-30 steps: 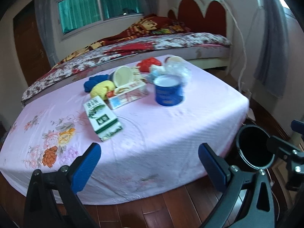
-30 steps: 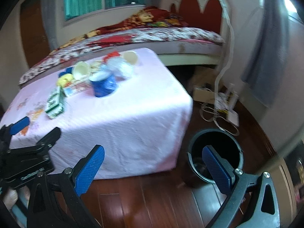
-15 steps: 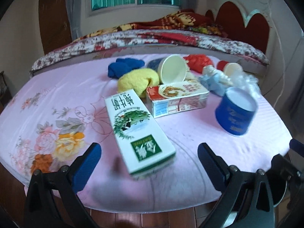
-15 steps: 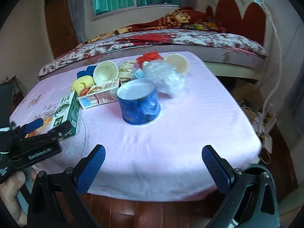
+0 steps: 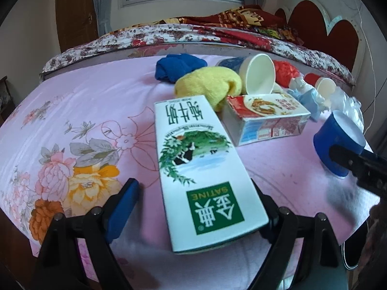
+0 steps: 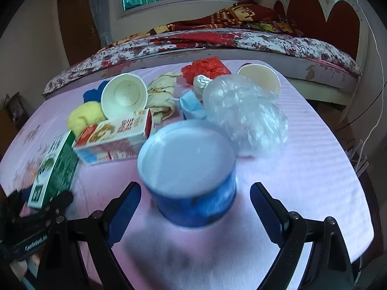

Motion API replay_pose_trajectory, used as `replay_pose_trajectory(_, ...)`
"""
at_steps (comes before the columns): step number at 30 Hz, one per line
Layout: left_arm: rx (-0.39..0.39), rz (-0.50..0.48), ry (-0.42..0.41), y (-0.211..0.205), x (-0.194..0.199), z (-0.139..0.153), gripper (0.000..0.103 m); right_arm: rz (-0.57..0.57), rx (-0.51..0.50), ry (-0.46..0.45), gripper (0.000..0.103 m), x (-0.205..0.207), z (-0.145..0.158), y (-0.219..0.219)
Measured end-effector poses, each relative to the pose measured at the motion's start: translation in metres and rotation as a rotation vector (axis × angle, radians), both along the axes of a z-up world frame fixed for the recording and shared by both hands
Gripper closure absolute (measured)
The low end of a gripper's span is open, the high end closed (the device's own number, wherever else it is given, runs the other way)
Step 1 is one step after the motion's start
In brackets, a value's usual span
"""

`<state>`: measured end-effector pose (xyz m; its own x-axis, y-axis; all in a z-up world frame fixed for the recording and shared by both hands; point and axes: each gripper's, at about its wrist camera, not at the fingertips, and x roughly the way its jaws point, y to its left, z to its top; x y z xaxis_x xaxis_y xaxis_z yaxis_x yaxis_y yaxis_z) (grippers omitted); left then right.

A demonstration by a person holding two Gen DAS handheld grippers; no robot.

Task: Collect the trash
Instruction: 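Grasp the green-white milk carton with left tool while right tool grasps blue cup, then carry the carton and blue cup with both tools over the black bin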

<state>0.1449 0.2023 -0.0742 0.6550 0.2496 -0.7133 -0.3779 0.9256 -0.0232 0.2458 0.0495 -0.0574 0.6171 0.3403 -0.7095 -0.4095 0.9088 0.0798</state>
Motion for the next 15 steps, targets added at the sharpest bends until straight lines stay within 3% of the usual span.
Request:
replay_pose_trajectory(2,-0.006,-0.009,0.004,0.002,0.001,0.002,0.021,0.007,-0.005,0.015,0.024,0.002,-0.001,0.002)
replay_pose_trajectory(3,-0.005,-0.020,-0.001,0.002,0.000,0.002,0.042,0.015,0.000,0.015,0.025,0.002,0.000,0.003)
replay_pose_trajectory(4,-0.003,-0.040,-0.007,0.003,0.000,0.004,0.046,0.023,0.007,0.017,0.025,0.001,0.001,0.003)
replay_pose_trajectory(15,0.024,-0.108,-0.061,-0.005,-0.023,0.023,0.048,0.057,0.003,-0.030,0.025,-0.040,0.018,0.002)
